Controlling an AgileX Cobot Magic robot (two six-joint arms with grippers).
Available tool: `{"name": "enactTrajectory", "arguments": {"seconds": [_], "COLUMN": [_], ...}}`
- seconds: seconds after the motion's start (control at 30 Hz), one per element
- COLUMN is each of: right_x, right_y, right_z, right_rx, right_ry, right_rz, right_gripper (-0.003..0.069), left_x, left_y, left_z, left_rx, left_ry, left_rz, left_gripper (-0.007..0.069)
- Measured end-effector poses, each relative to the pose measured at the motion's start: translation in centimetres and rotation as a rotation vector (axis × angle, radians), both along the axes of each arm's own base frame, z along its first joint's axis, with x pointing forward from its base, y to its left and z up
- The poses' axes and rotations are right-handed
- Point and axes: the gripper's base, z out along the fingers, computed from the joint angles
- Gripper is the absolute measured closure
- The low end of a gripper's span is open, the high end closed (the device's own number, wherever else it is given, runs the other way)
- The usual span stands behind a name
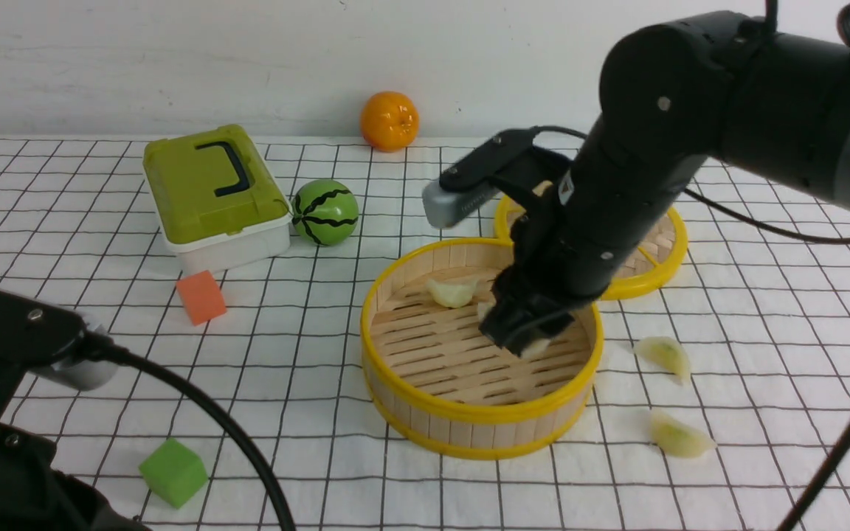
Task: Put the dumplings into the steamer on the table with the white tablecloth.
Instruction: 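Place the dumpling in the bamboo steamer basket with the right gripper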
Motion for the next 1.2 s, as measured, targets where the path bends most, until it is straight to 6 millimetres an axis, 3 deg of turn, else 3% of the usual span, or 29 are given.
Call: {"name": "enactTrajectory", "arguments": {"seconds": [0.1, 0.23, 0.43, 0.53, 0.67, 0.77, 0.9, 0.93, 1.03, 1.07, 1.1, 1.2], "right_x": [1.3, 3.9, 5.6, 6.0, 6.1, 5.8, 4.5, 4.4, 2.5, 2.5, 2.0, 1.0], "right_y": [0.8, 2.5, 3.5, 3.7, 3.7, 3.5, 2.5, 2.4, 0.2, 0.1, -1.2, -4.3], "right_z": [-1.0, -4.6, -8.6, -10.0, -10.2, -8.8, -4.4, -4.1, 0.6, 0.6, 1.9, 1.9], "right_rx": [0.028, 0.054, 0.047, 0.030, 0.025, 0.005, -0.045, -0.049, -0.094, -0.094, -0.093, -0.126], "right_ry": [-0.002, 0.015, 0.043, 0.052, 0.055, 0.080, 0.094, 0.092, 0.041, 0.041, 0.021, 0.045], "right_rz": [-0.061, -0.140, -0.181, -0.181, -0.185, -0.187, -0.138, -0.134, -0.091, -0.092, -0.099, -0.127], "right_gripper": [0.0414, 0.0414, 0.0413, 0.0365, 0.0274, 0.0201, 0.0180, 0.0179, 0.0182, 0.0182, 0.0188, 0.0195], "left_x": [0.0, 0.0, -0.1, -0.2, -0.2, -0.3, -0.3, -0.3, -0.3, -0.3, -0.3, -0.3], "left_y": [0.0, -0.1, 0.0, 0.0, 0.1, 0.1, 0.1, 0.1, 0.1, 0.1, 0.1, 0.1], "left_z": [0.0, 0.0, -0.1, -0.1, -0.1, -0.2, -0.2, -0.2, -0.2, -0.2, -0.2, -0.2], "left_rx": [-0.005, -0.007, 0.002, 0.006, 0.008, 0.012, 0.016, 0.016, 0.018, 0.018, 0.018, 0.019], "left_ry": [0.002, 0.004, 0.018, 0.025, 0.029, 0.033, 0.036, 0.036, 0.039, 0.039, 0.039, 0.040], "left_rz": [0.000, 0.000, -0.001, -0.002, -0.002, -0.003, -0.005, -0.005, -0.005, -0.005, -0.005, -0.005], "left_gripper": [0.0636, 0.0636, 0.0635, 0.0633, 0.0629, 0.0629, 0.0624, 0.0624, 0.0622, 0.0622, 0.0620, 0.0615]}}
